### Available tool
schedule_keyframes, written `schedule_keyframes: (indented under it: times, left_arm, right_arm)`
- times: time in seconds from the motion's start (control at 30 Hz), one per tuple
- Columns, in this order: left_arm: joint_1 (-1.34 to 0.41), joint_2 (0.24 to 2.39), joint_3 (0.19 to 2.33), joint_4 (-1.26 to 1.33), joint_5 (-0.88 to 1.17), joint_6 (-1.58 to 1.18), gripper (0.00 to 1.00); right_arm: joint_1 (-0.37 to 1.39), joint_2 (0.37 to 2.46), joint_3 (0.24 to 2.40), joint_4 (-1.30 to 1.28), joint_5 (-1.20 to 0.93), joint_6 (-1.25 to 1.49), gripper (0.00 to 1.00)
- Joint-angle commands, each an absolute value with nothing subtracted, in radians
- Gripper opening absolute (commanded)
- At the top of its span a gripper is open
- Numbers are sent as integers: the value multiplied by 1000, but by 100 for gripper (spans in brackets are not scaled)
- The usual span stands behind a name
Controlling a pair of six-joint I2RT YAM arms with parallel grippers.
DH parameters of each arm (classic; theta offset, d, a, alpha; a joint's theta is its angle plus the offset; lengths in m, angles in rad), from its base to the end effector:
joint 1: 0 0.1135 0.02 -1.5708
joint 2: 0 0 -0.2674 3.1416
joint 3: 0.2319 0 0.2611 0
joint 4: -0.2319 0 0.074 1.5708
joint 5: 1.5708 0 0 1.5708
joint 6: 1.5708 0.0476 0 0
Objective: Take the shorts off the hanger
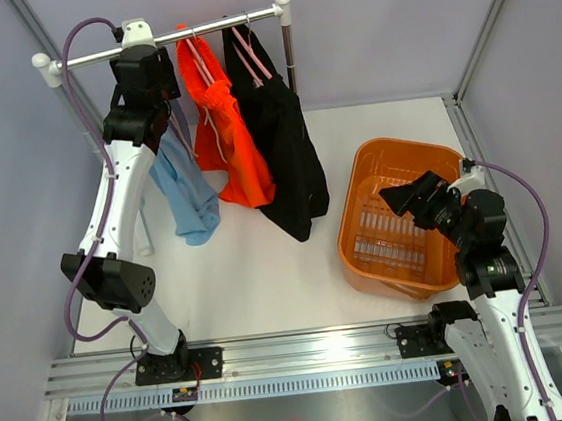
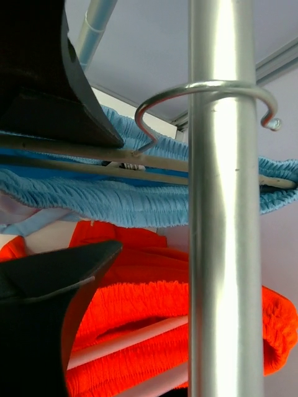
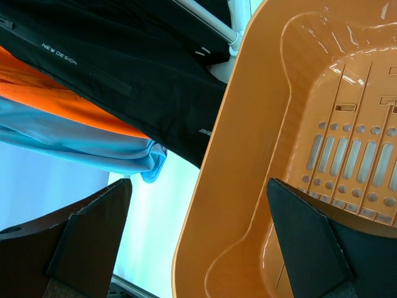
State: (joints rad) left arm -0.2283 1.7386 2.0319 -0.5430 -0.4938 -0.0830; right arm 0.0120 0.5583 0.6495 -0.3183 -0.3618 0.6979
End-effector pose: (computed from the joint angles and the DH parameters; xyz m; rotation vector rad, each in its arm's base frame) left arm 0.3975 -0.0692 0.4794 -0.2163 1.7827 0.2265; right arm 0.1561 0.0187 0.3114 0.3670 1.8246 0.8249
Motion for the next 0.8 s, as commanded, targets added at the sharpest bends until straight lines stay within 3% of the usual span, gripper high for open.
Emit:
schedule_keyframes:
  times: [0.0, 0.17, 0.2, 0.33, 0.77]
  left_arm:
    - [-213, 1717, 2020, -502, -528, -90, 59]
    - [-204, 1710, 2020, -517, -520, -98, 34]
    - [-206, 1707, 2022, -518, -519, -101, 24]
    - [-204, 1687, 2023, -520, -517, -109, 2]
    - [-207, 1582, 2065, -483, -419, -121, 0]
  right_arm:
    - [8, 564, 643, -265, -388, 683, 100]
    - [8, 574, 638, -265, -393, 684, 99]
    - [8, 574, 638, -265, -394, 684, 100]
    - [8, 572, 640, -264, -399, 683, 99]
    - [8, 571, 632, -241, -420, 681, 99]
